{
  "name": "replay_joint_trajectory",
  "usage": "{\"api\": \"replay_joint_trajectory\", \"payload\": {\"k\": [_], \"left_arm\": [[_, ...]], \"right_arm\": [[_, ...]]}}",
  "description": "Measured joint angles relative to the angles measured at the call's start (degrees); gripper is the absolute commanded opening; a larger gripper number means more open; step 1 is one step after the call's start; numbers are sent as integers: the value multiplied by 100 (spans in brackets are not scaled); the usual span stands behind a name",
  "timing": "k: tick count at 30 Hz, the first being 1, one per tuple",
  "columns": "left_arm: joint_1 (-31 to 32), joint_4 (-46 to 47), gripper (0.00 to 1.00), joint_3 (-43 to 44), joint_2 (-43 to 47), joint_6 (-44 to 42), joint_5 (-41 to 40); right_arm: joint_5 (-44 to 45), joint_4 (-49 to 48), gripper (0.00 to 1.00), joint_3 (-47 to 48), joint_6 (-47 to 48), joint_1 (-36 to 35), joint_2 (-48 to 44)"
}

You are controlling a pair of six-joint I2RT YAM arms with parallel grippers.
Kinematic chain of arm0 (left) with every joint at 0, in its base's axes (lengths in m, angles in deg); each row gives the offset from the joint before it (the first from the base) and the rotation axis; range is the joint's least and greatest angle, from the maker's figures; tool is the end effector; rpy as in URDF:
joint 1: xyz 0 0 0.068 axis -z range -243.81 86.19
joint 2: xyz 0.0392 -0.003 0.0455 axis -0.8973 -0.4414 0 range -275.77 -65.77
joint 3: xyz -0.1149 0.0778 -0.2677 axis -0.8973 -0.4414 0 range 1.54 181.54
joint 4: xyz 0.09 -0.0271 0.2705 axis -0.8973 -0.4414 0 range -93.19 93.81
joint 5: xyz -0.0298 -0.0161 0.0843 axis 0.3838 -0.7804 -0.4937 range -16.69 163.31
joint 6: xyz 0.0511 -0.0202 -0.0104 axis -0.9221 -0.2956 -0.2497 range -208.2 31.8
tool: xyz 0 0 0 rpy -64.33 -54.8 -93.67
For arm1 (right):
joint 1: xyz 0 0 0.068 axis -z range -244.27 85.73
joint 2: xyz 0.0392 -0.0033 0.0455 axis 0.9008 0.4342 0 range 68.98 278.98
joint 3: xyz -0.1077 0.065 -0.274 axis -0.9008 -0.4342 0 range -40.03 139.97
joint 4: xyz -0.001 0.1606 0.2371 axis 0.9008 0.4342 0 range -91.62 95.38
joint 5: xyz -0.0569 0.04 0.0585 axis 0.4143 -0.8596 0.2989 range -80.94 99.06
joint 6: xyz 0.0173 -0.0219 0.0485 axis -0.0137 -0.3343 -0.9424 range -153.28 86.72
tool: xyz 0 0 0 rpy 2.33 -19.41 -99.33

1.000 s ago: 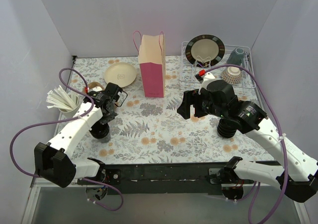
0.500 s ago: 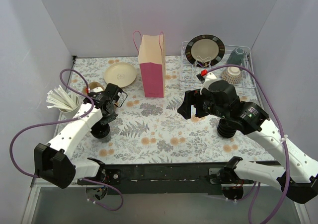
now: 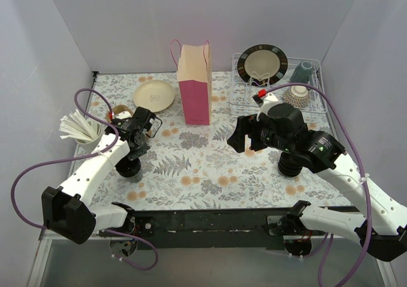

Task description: Pack the takeout coffee

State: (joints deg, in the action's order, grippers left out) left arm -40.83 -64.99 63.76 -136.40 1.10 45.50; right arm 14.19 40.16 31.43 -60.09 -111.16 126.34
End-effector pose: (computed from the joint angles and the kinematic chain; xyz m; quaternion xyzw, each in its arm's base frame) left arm 0.2131 -0.0708 0.3047 -0.5501 0.7929 0.0433 0.2585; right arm 0.1459 0.1509 0.4327 -0.1263 0.8458 0.2794 0.4366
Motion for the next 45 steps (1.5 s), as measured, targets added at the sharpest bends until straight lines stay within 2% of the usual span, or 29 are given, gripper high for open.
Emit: {"api": "replay_joint_trajectory", "payload": {"k": [7,22,35,41,45], "left_arm": [[0,-96,0,79,0,-50,0],[0,-546,0,841,-37,-149,17],[0,-809,0,2844,-417,-949,81],[66,-772,0,3418,-870,-1272,382],[474,-734,0,3421,-1134,-1316,597]], "right_arm": [[0,0,91,-2,-2,0,-4],[-50,-2,91,-2,0,0,13],[-85,72,90,275,26,0,286],[-57,66,90,452,0,0,326],[57,70,90,529,-44,0,378]]}}
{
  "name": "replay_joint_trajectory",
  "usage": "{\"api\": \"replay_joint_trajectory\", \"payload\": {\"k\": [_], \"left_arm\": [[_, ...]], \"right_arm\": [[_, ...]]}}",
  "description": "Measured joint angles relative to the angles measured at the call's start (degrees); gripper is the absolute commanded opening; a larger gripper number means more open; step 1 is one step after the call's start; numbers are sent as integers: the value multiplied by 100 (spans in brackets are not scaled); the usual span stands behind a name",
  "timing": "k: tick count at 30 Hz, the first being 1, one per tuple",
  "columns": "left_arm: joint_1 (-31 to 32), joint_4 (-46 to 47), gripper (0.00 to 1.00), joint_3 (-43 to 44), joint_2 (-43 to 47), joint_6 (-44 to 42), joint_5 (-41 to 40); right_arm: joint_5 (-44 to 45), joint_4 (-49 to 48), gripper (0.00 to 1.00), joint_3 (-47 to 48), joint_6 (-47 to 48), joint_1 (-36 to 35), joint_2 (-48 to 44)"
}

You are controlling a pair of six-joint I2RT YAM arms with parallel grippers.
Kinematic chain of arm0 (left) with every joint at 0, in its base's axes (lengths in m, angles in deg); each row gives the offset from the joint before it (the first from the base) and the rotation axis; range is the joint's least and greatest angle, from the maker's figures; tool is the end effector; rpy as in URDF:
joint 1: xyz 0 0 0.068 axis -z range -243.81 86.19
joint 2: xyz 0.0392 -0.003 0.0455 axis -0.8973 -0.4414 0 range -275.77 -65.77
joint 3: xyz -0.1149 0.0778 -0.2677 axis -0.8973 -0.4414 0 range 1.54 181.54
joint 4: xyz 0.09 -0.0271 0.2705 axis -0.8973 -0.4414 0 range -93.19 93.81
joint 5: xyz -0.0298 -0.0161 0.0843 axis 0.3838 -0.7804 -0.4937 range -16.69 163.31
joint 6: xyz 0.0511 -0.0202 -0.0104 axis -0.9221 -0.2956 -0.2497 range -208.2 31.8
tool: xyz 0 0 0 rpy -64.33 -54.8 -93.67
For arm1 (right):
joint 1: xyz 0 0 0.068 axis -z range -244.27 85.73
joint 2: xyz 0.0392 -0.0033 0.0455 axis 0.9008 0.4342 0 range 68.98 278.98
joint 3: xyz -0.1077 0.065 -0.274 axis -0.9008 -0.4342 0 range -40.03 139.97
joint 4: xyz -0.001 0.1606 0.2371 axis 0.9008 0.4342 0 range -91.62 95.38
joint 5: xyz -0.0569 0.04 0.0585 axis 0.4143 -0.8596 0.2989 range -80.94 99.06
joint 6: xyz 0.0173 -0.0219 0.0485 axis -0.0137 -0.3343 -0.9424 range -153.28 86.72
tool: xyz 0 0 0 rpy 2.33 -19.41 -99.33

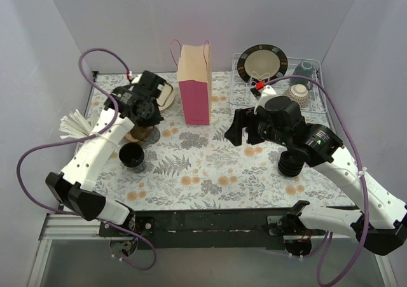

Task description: Pack the takeout coffee

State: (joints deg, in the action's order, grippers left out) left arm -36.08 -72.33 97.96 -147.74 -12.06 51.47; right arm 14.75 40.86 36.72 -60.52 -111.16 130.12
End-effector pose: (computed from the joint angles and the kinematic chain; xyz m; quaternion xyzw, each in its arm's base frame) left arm 0.2536 -0.1170 0.4334 -0.4327 0.8493 -0.0758 0.2927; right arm 0.1558 0.1609 0.4506 -0.1196 0.8429 0.2814 0.4427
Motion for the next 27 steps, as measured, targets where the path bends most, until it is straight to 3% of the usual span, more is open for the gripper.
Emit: {"api": "replay_joint_trajectory", "payload": {"k": [9,22,25,26,27], "left_arm": [[1742,638,0,-525,-990,212,352],[2424,1729,0,-820,-2238,326,356],[2465,1801,15,-861,-2277,391,374],[2476,1805,27,-861,-2277,428,400],[2485,1816,31,-861,-2277,428,426]], "right_arm": [[728,122,89,-146,-413,0,-339],[1325,306,89,-647,-901,0,-1475],[1403,389,89,-647,-918,0,-1530],[1423,415,89,-647,-925,0,-1541],[1447,428,89,-647,-927,0,-1543]]}}
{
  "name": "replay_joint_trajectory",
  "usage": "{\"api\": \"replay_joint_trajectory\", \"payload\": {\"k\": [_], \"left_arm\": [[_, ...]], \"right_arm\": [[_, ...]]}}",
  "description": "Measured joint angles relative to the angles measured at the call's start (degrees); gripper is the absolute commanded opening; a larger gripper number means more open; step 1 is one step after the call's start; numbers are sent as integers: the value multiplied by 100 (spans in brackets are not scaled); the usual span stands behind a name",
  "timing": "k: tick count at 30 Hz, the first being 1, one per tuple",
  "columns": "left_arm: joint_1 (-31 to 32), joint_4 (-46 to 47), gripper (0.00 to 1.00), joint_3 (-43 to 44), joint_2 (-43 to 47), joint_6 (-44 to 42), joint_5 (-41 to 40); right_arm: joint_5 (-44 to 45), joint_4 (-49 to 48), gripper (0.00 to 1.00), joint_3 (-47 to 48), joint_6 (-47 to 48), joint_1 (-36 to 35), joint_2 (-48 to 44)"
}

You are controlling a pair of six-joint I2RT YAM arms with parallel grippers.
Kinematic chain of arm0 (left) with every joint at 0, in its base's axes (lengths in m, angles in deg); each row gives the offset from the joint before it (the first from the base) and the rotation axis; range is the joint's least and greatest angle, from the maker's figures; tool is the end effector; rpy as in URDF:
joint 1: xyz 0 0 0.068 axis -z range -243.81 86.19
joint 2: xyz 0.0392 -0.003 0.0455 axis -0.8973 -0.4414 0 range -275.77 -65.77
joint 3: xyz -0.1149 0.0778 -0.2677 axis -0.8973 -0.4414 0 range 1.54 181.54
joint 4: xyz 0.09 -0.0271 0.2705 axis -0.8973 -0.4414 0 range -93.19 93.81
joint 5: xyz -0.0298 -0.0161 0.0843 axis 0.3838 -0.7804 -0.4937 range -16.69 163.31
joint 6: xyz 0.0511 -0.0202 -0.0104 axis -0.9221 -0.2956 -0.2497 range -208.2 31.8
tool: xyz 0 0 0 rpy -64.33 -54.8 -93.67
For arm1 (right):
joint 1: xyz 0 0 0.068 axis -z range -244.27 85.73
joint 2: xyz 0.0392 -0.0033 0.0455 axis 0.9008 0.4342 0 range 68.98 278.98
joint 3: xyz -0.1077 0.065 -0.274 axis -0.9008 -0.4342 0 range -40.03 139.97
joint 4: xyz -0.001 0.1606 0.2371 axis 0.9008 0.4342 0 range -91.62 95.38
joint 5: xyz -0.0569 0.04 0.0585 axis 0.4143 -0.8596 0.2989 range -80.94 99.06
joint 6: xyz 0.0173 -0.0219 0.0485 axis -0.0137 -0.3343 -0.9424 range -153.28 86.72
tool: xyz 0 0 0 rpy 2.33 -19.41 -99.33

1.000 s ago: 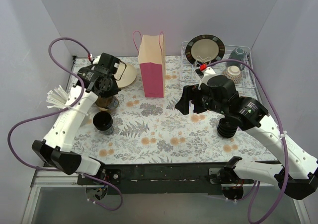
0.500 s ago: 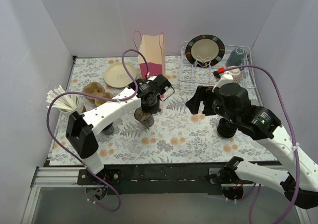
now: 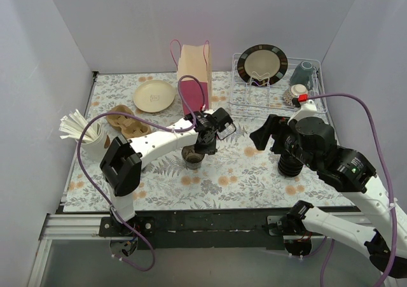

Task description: Pack the takeout coffee

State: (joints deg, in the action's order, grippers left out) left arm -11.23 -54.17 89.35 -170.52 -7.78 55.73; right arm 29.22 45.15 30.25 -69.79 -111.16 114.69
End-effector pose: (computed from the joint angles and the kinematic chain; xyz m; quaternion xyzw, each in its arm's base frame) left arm 0.2528 -0.3111 0.2687 -0.2552 0.9461 -0.0585 0.1906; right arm 0.1047 0.0924 0.4494 0.0233 0.8227 0.2569 0.5066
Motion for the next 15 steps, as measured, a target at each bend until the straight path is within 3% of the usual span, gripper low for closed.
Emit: {"api": "replay_joint_trajectory", "payload": {"k": [6,9,13,15], "left_arm": [[11,-4,61,22,0,76,184],[11,-164,70,275,2,87,199],[4,-208,98,544,151,68,151],[-31,-201,98,474,348,59,155]], "right_arm": [[116,44,86,-48,-35,0,20],[271,181,80,-44,-92,0,142],[732,791,79,114,-302,9,564],[925,1027,76,221,-330,50,809]]}}
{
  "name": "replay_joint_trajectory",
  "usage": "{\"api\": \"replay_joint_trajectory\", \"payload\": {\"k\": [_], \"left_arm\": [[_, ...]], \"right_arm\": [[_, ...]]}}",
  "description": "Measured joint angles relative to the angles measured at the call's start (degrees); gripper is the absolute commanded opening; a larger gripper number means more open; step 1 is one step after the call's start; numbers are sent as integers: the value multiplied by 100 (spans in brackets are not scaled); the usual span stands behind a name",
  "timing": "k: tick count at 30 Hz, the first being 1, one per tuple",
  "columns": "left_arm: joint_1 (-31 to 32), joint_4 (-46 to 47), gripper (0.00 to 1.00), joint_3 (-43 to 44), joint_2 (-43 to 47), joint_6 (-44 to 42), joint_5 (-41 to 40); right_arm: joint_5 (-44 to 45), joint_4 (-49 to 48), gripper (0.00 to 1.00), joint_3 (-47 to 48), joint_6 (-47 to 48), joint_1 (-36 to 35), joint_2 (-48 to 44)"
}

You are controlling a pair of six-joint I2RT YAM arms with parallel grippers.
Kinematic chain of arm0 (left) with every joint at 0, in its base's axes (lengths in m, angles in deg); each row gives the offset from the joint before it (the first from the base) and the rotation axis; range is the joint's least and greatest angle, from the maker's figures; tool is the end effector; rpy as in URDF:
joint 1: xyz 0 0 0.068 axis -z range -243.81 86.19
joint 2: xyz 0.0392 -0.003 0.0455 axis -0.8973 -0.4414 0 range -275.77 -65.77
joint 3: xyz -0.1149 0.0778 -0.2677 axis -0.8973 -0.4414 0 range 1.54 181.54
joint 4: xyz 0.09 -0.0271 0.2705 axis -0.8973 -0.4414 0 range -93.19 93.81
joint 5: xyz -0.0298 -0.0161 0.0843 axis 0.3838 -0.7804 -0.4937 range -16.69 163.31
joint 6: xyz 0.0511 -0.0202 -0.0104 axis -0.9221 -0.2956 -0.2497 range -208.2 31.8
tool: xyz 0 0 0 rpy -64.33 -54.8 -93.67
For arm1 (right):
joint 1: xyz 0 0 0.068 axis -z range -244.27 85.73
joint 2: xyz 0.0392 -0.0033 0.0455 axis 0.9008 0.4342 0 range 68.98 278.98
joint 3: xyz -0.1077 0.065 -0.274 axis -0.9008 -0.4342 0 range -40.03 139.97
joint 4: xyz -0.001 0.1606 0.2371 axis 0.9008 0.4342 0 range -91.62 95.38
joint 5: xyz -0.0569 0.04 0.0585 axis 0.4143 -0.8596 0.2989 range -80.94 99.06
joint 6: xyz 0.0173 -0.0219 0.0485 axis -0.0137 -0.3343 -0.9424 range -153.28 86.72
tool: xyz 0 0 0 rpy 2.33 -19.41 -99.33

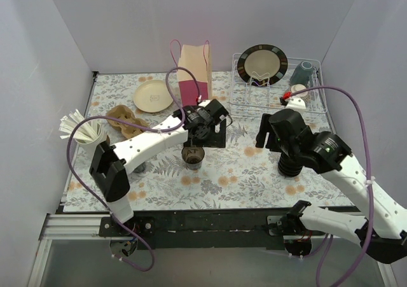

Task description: Pack the takeout coffee

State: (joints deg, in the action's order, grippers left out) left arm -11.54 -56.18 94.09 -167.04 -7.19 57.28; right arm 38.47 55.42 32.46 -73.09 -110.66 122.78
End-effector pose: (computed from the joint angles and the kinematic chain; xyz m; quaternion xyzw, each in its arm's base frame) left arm 0.2503 -0.3059 0.3161 -0.2666 0.9363 -0.1136 0.1983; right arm 0.1302 0.1093 0.4274 0.0604 0.8756 0.1211 0.4638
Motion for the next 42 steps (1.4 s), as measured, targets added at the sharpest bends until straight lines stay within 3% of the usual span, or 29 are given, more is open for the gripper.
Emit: {"api": "replay_joint_trajectory", "payload": {"k": [6,11,15,25,42], "left_arm": [[-177,264,98,-1047,1394,-24,48],[-223,540,98,-1849,2697,-94,125],[-223,614,98,-2063,3265,-221,177],[-223,734,98,-2221,3501,-308,262],[-223,643,98,-2319,3519,-282,302]], "right_arm": [[188,442,71,155,302,603,638],[-372,448,60,-31,975,1816,815],[-863,527,53,-378,1543,2369,1241],[-1497,734,46,-520,2514,2975,2474],[-1958,133,40,-566,2935,3445,3541]]}}
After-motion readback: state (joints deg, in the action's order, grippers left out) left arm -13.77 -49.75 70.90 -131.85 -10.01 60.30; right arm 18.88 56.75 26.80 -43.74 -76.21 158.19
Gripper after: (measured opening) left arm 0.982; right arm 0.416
